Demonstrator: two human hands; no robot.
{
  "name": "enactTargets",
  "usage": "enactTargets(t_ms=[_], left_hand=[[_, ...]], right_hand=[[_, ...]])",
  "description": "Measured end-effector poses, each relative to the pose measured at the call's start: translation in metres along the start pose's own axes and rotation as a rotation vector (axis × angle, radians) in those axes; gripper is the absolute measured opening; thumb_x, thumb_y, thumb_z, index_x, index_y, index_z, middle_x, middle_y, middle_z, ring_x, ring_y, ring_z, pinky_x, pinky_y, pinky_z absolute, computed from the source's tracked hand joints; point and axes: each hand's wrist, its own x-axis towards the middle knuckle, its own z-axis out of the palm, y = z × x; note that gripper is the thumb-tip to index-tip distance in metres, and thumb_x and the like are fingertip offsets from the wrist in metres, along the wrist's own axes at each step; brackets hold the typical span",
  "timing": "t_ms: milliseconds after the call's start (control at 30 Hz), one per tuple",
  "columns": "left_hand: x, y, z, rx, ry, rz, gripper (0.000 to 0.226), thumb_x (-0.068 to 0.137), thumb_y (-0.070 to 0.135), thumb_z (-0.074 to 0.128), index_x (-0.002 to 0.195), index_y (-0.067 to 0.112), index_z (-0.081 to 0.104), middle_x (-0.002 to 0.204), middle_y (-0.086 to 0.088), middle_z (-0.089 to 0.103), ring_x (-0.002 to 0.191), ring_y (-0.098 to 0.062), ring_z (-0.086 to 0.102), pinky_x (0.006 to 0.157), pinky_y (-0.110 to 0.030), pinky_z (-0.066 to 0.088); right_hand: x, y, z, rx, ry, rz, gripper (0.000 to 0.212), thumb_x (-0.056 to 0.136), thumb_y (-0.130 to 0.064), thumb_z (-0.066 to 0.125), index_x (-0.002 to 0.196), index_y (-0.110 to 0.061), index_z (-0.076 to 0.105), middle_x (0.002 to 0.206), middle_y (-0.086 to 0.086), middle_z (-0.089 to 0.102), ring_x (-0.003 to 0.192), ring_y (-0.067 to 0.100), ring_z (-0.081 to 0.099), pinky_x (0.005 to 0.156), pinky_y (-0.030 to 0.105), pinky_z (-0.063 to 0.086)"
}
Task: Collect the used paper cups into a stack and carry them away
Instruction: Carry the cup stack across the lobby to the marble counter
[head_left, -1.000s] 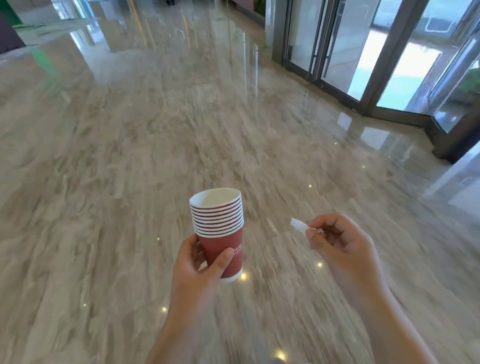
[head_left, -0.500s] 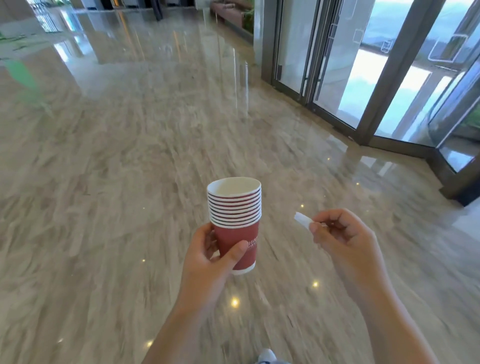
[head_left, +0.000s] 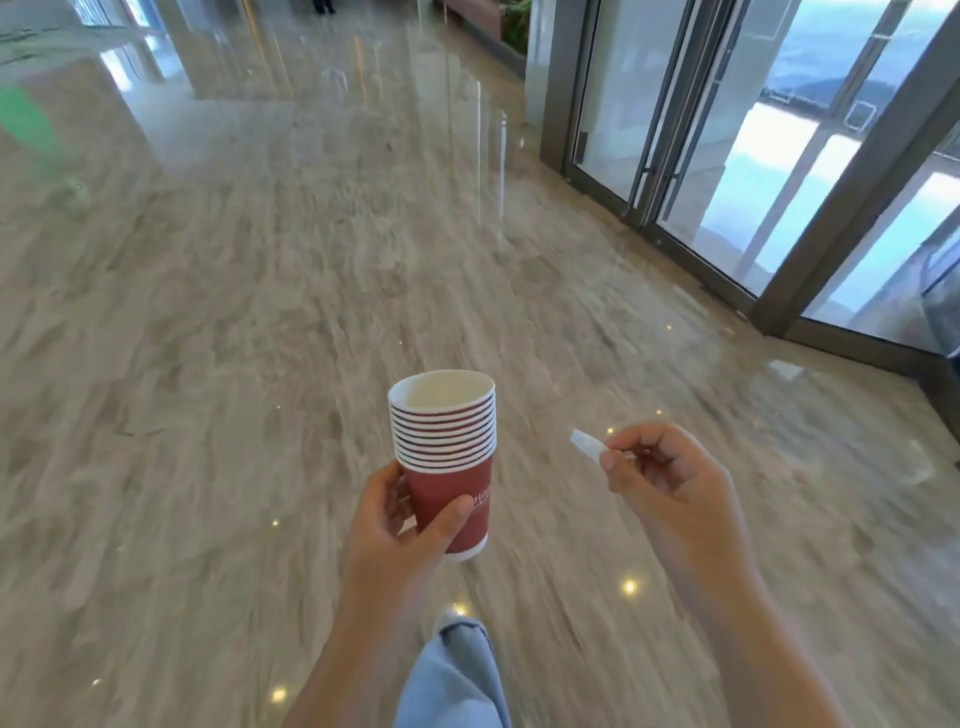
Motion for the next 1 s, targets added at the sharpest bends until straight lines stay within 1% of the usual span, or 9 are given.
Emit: enactTargets(t_ms=[67,233,333,433,500,633,767,833,1000], left_hand=[[0.062,0.004,-0.001,0.002,0.009,0.003,0.041,0.068,-0.002,0.075,0.096,0.022,0.058,0.092,0.0,0.067,0.074,0.004,0.064,0.059,-0.009,0.048],[0.213,0.029,-0.008,0.011,-0.021,0.038,0.042,0.069,-0.002,0.073,0.104,0.014,0.057,0.095,-0.003,0.066,0.077,0.003,0.064,0.06,-0.009,0.048],[0.283,0.037,-0.006,0.003,-0.031,0.05,0.048,0.064,0.014,0.075,0.108,0.013,0.056,0.097,-0.002,0.067,0.082,0.0,0.064,0.062,-0.01,0.048],[0.342,0.035,0.004,0.003,-0.03,0.024,0.058,0.055,0.029,0.075,0.108,0.014,0.057,0.098,-0.004,0.068,0.087,-0.008,0.066,0.064,-0.012,0.049],[0.383,0.031,0.014,0.007,-0.041,0.01,0.058,0.052,0.033,0.075,0.105,0.017,0.058,0.097,-0.003,0.068,0.085,-0.006,0.066,0.063,-0.011,0.049],[0.478,0.024,0.043,-0.013,-0.031,0.016,0.056,0.048,0.035,0.076,0.1,0.022,0.058,0.092,0.002,0.069,0.081,-0.001,0.066,0.06,-0.009,0.048],[0.587,0.028,0.076,0.013,-0.046,0.058,0.053,0.053,0.028,0.088,0.096,0.028,0.058,0.087,0.011,0.071,0.08,0.002,0.065,0.061,-0.009,0.048],[0.643,0.036,0.09,0.012,-0.041,0.062,0.05,0.055,0.026,0.087,0.096,0.029,0.058,0.085,0.016,0.071,0.079,0.003,0.065,0.062,-0.009,0.048],[0.767,0.048,0.117,0.002,-0.034,0.072,0.048,0.056,0.025,0.079,0.1,0.026,0.059,0.089,0.011,0.071,0.082,-0.002,0.066,0.064,-0.011,0.049]], right_hand=[[0.056,0.002,0.03,-0.014,-0.004,-0.006,0.027,0.078,0.007,0.063,0.07,-0.018,0.061,0.057,-0.008,0.055,0.053,0.004,0.046,0.049,0.013,0.036],[0.19,-0.006,0.101,-0.06,-0.065,-0.069,0.024,0.079,-0.002,0.065,0.073,-0.025,0.063,0.058,-0.01,0.056,0.056,0.007,0.047,0.051,0.017,0.037],[0.251,0.001,0.127,-0.117,-0.064,-0.084,0.022,0.078,-0.008,0.067,0.076,-0.029,0.063,0.062,-0.007,0.057,0.059,0.014,0.049,0.053,0.025,0.039],[0.308,0.016,0.145,-0.112,-0.039,-0.058,0.022,0.077,-0.006,0.067,0.075,-0.027,0.064,0.061,-0.008,0.058,0.058,0.01,0.049,0.052,0.019,0.039],[0.351,0.026,0.155,-0.111,-0.02,-0.038,0.024,0.077,-0.001,0.066,0.072,-0.025,0.063,0.06,-0.01,0.058,0.056,0.009,0.049,0.051,0.016,0.038],[0.451,0.046,0.172,-0.085,0.015,-0.039,0.024,0.077,0.0,0.067,0.07,-0.022,0.062,0.059,-0.011,0.058,0.057,0.009,0.05,0.053,0.015,0.039],[0.561,0.058,0.19,-0.025,0.043,-0.067,0.03,0.078,0.004,0.065,0.067,-0.024,0.061,0.058,-0.013,0.058,0.055,0.004,0.048,0.053,0.012,0.039],[0.617,0.058,0.199,-0.017,0.025,-0.068,0.029,0.078,0.003,0.065,0.067,-0.024,0.062,0.06,-0.014,0.059,0.055,0.002,0.049,0.053,0.011,0.039],[0.741,0.054,0.226,-0.04,-0.01,-0.091,0.028,0.079,0.0,0.065,0.07,-0.027,0.063,0.06,-0.015,0.058,0.054,0.001,0.047,0.05,0.01,0.038]])
